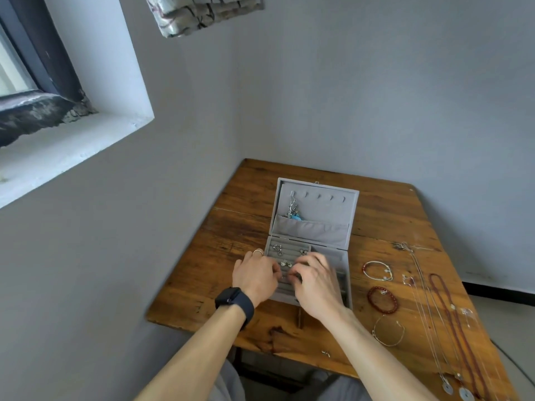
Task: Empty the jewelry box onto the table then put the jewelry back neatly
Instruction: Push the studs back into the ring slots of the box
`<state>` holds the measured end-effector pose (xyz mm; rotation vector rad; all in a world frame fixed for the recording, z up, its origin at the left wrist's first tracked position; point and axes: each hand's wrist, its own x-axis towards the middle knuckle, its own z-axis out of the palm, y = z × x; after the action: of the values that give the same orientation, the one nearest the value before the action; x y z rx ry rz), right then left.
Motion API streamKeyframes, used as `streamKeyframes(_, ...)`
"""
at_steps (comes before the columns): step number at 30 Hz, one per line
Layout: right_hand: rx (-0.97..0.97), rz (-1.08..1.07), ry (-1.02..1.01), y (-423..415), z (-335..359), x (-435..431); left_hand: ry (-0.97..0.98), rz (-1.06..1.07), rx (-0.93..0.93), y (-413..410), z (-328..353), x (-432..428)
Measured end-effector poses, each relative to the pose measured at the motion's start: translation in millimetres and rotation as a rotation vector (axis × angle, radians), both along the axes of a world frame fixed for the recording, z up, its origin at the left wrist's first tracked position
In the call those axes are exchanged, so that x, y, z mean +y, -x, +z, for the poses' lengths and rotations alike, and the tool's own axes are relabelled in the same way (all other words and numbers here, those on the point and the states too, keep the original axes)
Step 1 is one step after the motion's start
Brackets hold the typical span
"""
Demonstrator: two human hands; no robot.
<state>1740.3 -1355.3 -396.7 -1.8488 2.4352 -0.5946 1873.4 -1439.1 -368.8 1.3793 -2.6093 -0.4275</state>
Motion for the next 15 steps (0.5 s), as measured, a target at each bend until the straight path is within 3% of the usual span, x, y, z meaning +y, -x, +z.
streamKeyframes(15,0.048,-0.034,0.008,-3.5,-1.1,-10.8,0.010,0.027,-0.067,11.7,-3.3,-5.9)
